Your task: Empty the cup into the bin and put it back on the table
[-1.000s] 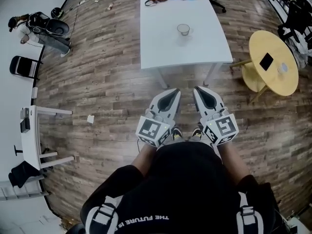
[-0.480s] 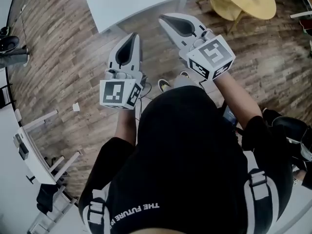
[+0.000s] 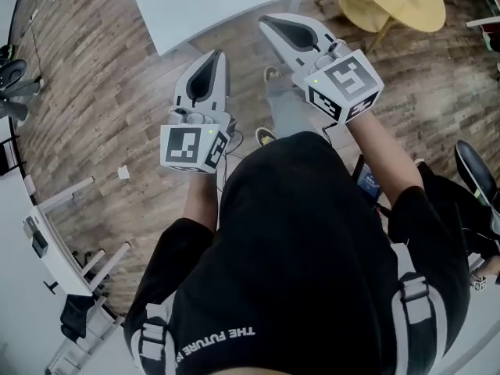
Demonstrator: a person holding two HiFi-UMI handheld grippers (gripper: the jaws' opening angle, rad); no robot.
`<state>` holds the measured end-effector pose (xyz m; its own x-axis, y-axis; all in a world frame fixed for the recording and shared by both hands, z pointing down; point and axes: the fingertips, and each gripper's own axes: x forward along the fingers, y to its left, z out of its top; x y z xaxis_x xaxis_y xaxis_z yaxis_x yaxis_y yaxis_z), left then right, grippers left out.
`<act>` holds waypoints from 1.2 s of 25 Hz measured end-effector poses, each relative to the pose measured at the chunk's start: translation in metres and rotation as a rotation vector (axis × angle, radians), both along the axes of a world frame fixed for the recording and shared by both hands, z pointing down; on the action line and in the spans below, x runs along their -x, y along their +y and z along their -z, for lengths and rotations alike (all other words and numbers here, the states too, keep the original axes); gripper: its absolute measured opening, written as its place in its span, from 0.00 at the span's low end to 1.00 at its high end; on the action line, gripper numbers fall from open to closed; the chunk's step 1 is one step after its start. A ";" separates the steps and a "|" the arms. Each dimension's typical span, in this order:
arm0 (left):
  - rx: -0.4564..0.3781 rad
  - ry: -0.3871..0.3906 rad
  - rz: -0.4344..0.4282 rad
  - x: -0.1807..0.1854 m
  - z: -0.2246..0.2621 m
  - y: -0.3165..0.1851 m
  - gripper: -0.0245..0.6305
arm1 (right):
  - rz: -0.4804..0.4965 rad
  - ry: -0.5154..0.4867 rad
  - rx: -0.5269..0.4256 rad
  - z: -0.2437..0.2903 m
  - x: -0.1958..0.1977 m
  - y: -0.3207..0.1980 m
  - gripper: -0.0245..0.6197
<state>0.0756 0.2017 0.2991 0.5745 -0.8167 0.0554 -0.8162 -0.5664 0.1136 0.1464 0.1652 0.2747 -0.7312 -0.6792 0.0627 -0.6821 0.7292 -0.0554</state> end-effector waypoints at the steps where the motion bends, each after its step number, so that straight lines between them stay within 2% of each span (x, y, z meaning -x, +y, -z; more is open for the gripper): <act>1: 0.000 0.000 0.004 0.001 -0.001 -0.007 0.07 | -0.001 0.000 -0.002 0.000 0.000 -0.008 0.06; 7: 0.001 -0.025 0.042 0.015 -0.010 -0.070 0.07 | 0.029 -0.001 0.003 -0.016 0.011 -0.074 0.06; 11: 0.027 -0.031 0.060 0.005 -0.021 -0.145 0.07 | 0.055 -0.004 0.012 -0.032 0.003 -0.144 0.06; 16: 0.017 -0.091 0.101 -0.001 -0.014 -0.236 0.07 | 0.076 0.000 -0.028 -0.033 -0.003 -0.229 0.06; 20: 0.039 -0.129 0.120 -0.016 -0.018 -0.289 0.07 | 0.090 0.001 -0.012 -0.039 -0.017 -0.280 0.06; 27: 0.088 -0.170 0.167 -0.012 -0.042 -0.340 0.07 | 0.097 0.010 0.064 -0.069 -0.019 -0.335 0.06; 30: 0.095 -0.158 0.161 -0.004 -0.057 -0.350 0.07 | 0.091 0.031 0.082 -0.083 -0.014 -0.346 0.06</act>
<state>0.0799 -0.1483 0.3565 0.4154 -0.8838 0.2151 -0.9070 -0.4204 0.0244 0.1602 -0.1810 0.3580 -0.7865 -0.6019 0.1385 -0.6156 0.7821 -0.0970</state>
